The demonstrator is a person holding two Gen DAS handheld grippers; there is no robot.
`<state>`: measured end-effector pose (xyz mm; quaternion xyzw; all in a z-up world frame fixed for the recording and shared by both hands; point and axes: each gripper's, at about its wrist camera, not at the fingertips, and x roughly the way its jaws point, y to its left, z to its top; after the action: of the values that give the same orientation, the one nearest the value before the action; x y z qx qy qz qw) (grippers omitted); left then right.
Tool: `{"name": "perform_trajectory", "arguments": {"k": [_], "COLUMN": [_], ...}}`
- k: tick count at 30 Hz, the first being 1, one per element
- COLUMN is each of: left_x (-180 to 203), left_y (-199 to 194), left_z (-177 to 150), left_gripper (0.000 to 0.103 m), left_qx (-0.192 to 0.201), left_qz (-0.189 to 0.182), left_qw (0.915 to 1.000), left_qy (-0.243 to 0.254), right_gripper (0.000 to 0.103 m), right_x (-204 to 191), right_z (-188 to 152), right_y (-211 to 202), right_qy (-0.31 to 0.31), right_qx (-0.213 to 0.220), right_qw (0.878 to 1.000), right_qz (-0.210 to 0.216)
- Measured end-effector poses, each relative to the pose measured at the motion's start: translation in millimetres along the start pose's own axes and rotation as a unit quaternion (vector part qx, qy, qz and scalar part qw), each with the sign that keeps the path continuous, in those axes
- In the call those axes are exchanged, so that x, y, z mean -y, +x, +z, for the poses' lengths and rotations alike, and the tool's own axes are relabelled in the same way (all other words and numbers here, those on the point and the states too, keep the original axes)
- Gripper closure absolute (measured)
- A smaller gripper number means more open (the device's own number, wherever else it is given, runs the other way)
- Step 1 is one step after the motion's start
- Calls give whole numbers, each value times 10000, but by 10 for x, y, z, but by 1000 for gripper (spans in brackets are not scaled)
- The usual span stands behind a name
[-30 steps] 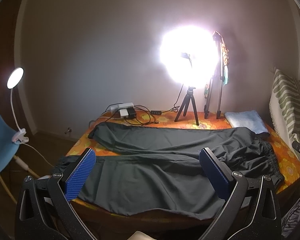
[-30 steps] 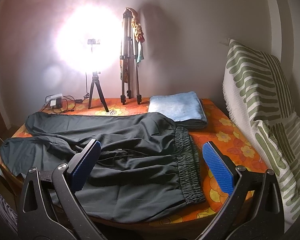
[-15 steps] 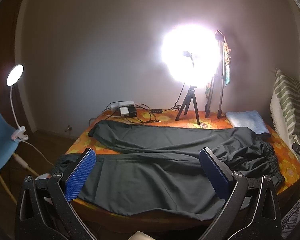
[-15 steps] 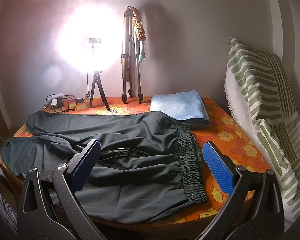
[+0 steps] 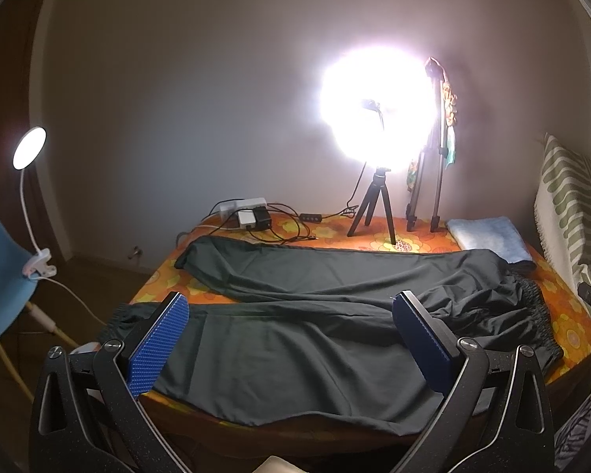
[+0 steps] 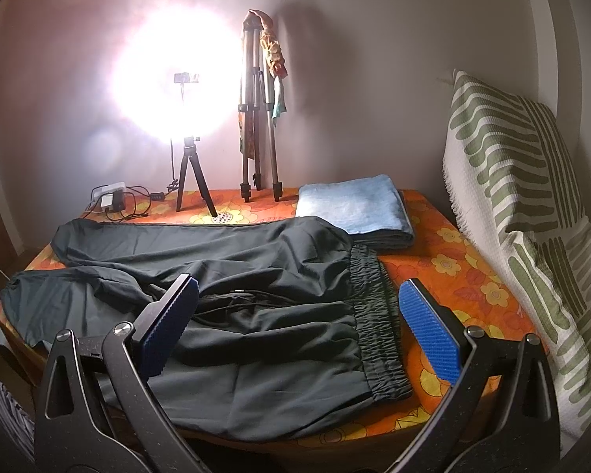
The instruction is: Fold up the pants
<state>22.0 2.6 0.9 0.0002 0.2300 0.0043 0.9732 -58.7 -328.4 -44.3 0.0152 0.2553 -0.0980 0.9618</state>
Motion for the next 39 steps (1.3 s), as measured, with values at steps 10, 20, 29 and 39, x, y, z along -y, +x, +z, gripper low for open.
{"name": "perform_trajectory", "arguments": {"k": [10, 20, 29, 39], "left_x": [-27, -144, -480, -1026], "left_y": [2, 18, 101, 311], "left_z": [-9, -15, -29, -22], "left_gripper": [0, 0, 0, 10], "left_qx": [0, -33, -138, -547], "left_qz": [9, 14, -25, 444], "left_qw": [10000, 10000, 9996, 9973], "left_qy": [-4, -49, -263, -204], "right_gripper": [0, 0, 0, 0], "right_x": [-9, -34, -192, -617], "right_z": [5, 5, 134, 364], "right_y": [7, 58, 189, 560], "right_qy": [6, -25, -261, -760], "right_qx": [-5, -23, -1, -97], "right_qw": [10000, 10000, 9981, 9897], "right_qz": [12, 86, 562, 1209]}}
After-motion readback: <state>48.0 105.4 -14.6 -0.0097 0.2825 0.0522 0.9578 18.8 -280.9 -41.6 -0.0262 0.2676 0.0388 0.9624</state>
